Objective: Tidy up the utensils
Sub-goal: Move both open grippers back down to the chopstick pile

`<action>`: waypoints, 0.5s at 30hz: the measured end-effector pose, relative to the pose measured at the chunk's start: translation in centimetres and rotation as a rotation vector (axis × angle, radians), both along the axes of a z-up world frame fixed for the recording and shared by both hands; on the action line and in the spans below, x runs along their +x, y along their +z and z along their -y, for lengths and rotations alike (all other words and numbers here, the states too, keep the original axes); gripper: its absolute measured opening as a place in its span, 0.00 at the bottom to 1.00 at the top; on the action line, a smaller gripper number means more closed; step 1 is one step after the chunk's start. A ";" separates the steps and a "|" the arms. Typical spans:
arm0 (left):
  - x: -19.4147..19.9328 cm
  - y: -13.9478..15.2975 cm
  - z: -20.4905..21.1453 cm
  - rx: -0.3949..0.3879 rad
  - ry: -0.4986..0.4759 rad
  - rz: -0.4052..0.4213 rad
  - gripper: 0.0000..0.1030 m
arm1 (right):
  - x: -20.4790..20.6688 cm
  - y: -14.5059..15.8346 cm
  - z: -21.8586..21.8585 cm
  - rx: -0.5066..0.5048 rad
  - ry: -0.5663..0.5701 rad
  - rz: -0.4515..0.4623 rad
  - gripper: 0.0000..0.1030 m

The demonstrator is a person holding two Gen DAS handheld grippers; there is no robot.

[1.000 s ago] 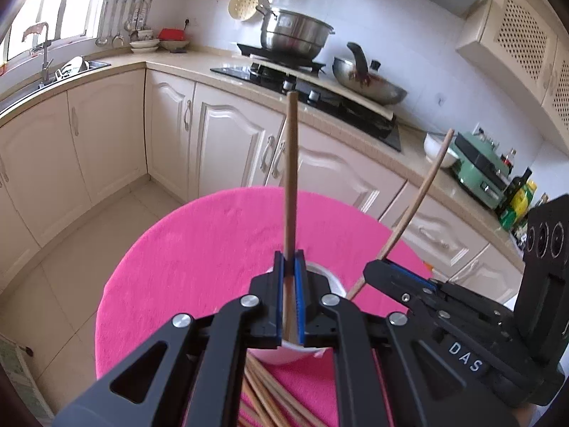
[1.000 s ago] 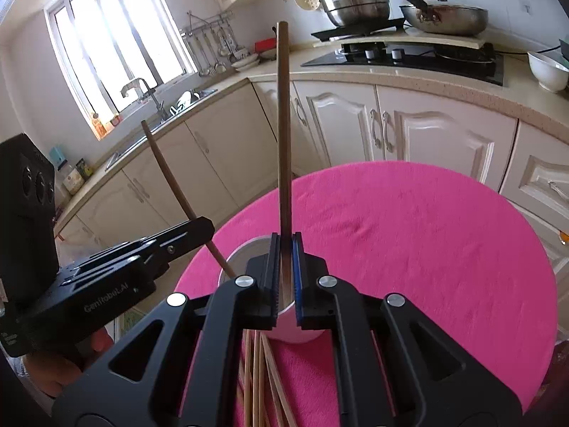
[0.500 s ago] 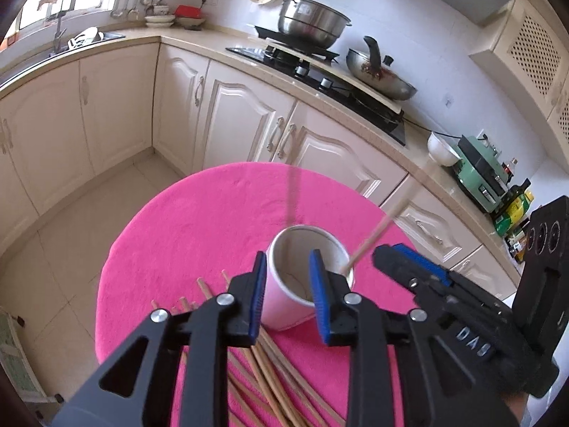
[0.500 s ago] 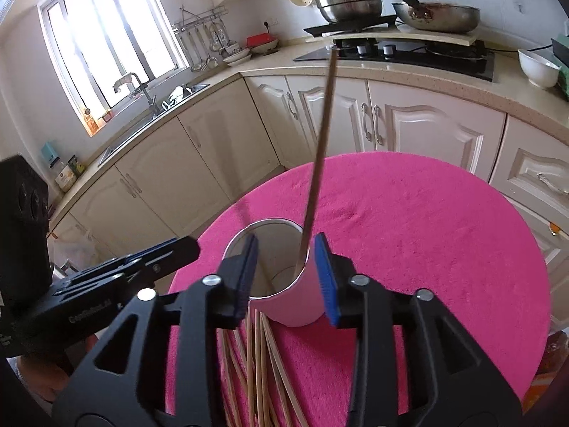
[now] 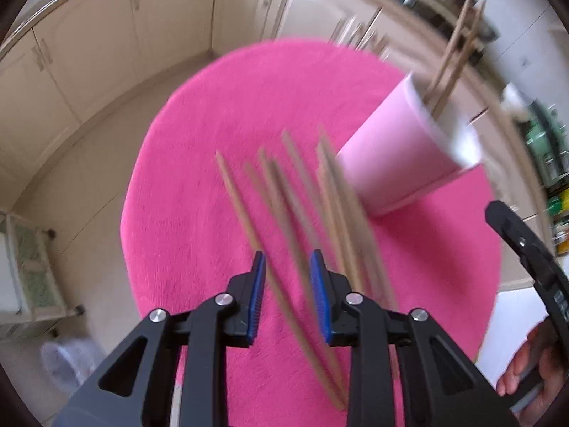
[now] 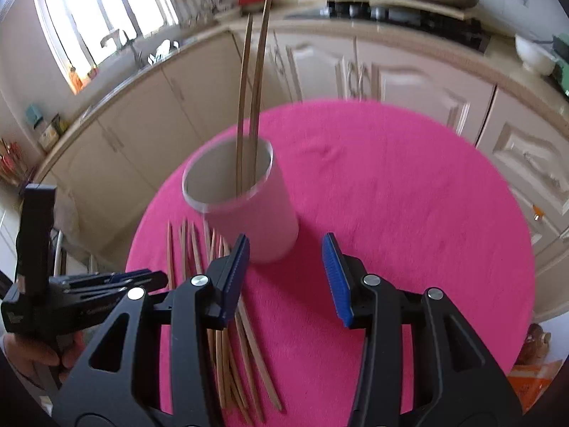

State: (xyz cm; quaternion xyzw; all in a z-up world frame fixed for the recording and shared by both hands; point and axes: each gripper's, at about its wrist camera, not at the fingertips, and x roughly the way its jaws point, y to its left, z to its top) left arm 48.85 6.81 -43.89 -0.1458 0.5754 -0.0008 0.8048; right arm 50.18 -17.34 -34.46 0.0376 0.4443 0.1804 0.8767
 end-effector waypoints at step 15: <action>0.8 -3.0 0.8 0.115 0.017 -0.161 0.25 | 0.3 -5.1 -3.8 -0.064 0.197 -0.189 0.32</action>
